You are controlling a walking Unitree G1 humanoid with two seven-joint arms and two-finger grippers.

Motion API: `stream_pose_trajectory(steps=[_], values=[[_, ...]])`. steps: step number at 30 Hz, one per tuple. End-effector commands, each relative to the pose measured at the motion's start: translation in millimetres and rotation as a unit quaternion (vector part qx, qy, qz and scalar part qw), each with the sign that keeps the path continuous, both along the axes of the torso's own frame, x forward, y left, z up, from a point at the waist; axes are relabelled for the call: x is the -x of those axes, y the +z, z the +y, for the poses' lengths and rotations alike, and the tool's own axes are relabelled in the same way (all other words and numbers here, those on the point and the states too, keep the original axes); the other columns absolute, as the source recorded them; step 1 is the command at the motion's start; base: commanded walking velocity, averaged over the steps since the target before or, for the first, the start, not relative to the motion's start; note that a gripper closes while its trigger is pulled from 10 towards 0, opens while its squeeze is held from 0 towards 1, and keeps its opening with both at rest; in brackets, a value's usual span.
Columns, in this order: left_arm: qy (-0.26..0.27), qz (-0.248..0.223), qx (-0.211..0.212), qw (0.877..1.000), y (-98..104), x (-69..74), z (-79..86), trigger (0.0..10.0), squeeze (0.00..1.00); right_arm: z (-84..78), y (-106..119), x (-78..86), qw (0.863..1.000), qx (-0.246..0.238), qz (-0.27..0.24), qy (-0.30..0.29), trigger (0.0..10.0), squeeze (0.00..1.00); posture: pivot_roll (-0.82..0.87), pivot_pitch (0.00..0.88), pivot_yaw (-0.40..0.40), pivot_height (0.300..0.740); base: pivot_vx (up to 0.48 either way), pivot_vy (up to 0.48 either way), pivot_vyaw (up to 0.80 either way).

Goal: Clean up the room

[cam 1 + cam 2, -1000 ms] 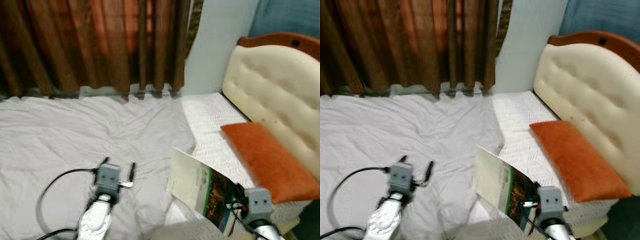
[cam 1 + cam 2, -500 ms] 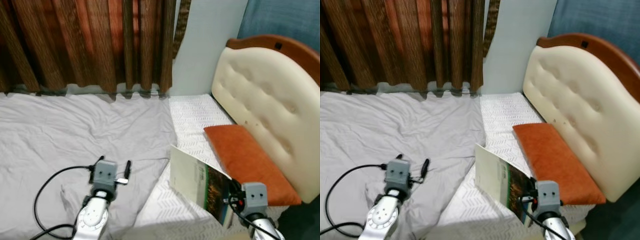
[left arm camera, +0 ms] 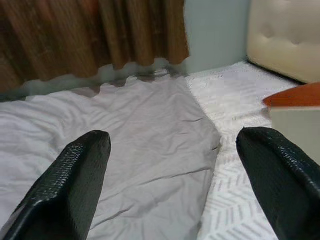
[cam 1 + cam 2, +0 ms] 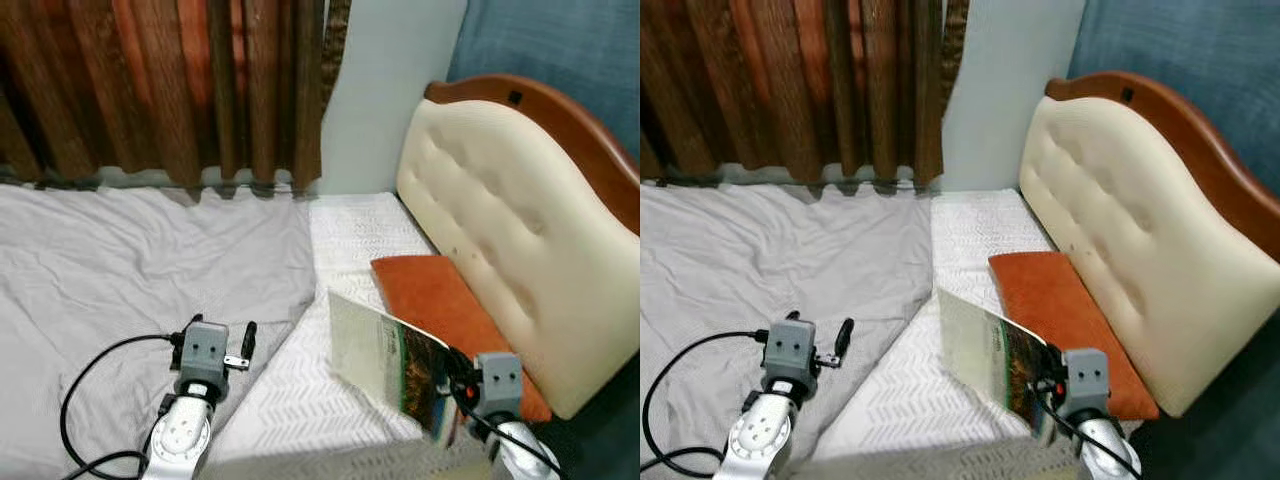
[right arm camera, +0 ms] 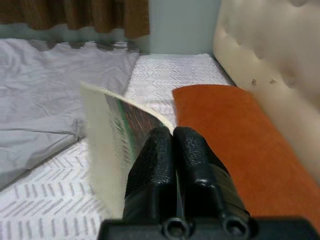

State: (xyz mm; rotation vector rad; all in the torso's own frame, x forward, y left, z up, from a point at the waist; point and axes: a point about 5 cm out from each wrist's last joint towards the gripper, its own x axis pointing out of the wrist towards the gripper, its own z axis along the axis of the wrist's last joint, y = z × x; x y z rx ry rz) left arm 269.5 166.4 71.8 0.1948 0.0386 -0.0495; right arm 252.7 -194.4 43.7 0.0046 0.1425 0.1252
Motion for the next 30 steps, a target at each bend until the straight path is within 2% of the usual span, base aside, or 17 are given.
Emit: stream_pose_trajectory(steps=[1,2,4,5,8,9,10,11,16,17,19,20,21,25,26,27,30], values=[[0.013,0.004,-0.010,1.000,1,-2.3,8.2,10.0,0.00,14.1,7,-9.4,0.999,-0.027,-0.011,0.035,0.0,0.00,0.04,0.000,-0.095,0.740,0.000,0.000,0.00],[0.013,0.004,-0.010,1.000,1,-2.3,8.2,10.0,0.00,14.1,7,-9.4,0.999,-0.027,-0.011,0.035,0.0,0.00,0.04,0.000,-0.095,0.740,0.000,0.000,0.00],[0.010,-0.004,-0.007,1.000,4,-2.1,8.1,10.0,0.00,27.8,8,-14.4,0.995,-0.047,-0.001,0.091,0.0,0.00,0.04,0.000,-0.086,0.740,0.000,0.000,0.00],[0.007,-0.007,-0.008,1.000,6,-2.2,8.3,10.0,0.00,39.3,18,-26.0,0.986,-0.038,-0.005,0.162,0.0,0.00,0.04,0.000,-0.082,0.740,0.000,0.000,0.00],[-0.001,-0.012,-0.004,1.000,10,-4.9,9.0,10.0,0.00,43.4,40,-47.5,0.973,-0.013,-0.027,0.228,0.0,0.00,0.05,0.000,-0.078,0.740,0.000,0.000,0.00],[-0.001,-0.012,-0.004,1.000,10,-4.9,9.0,10.0,0.00,43.4,40,-47.5,0.973,-0.013,-0.027,0.228,0.0,0.00,0.05,0.000,-0.078,0.740,0.000,0.000,0.00],[-0.024,-0.014,-0.013,1.000,14,-4.1,7.1,10.0,0.00,46.5,59,-61.1,0.961,-0.021,-0.036,0.274,0.0,0.00,0.06,0.017,-0.074,0.740,0.000,0.000,0.00],[-0.036,-0.014,-0.019,0.999,15,-2.8,5.9,10.0,0.00,48.1,67,-65.6,0.955,-0.035,-0.037,0.292,0.0,0.00,0.06,0.021,-0.073,0.740,0.000,0.000,0.00],[-0.078,0.013,-0.012,0.997,15,8.7,5.0,10.0,0.00,51.3,87,-86.7,0.928,-0.049,0.006,0.368,0.0,0.00,0.10,0.071,-0.074,0.740,0.000,0.000,0.00],[-0.083,0.017,-0.011,0.996,14,11.7,4.9,10.0,0.00,50.6,87,-88.4,0.925,-0.044,0.013,0.376,0.0,0.00,0.10,0.071,-0.074,0.740,0.000,0.000,0.00],[-0.113,0.048,-0.005,0.992,9,24.1,3.3,10.0,0.00,44.7,77,-97.3,0.922,-0.012,0.060,0.383,0.0,0.00,0.13,0.145,-0.075,0.740,0.000,0.000,0.00],[-0.113,0.048,-0.005,0.992,9,24.1,3.3,10.0,0.00,44.7,77,-97.3,0.922,-0.012,0.060,0.383,0.0,0.00,0.13,0.145,-0.075,0.740,0.000,0.000,0.00],[-0.123,0.060,-0.009,0.991,9,34.8,6.2,10.0,0.00,43.2,70,-99.1,0.925,0.002,0.077,0.371,0.0,0.00,0.14,0.208,-0.069,0.740,0.000,0.000,0.00],[-0.137,0.074,-0.022,0.988,17,56.3,13.7,10.0,0.00,46.5,58,-100.0,0.935,0.017,0.099,0.341,0.0,0.00,0.16,0.317,-0.065,0.740,0.000,0.000,0.00],[-0.136,0.078,-0.023,0.987,18,58.8,15.6,10.0,0.00,47.5,56,-100.6,0.937,0.017,0.102,0.335,0.0,0.00,0.16,0.317,-0.065,0.740,0.000,0.000,0.00],[-0.138,0.087,-0.026,0.986,19,66.3,19.3,10.0,0.00,49.6,53,-100.6,0.938,0.015,0.107,0.329,0.0,0.00,0.19,0.391,-0.044,0.740,0.000,0.000,0.00],[-0.143,0.101,-0.032,0.984,25,83.9,24.5,10.0,0.00,50.0,47,-101.9,0.943,0.027,0.117,0.309,0.0,0.00,0.19,0.443,-0.040,0.740,0.000,0.000,0.00]])
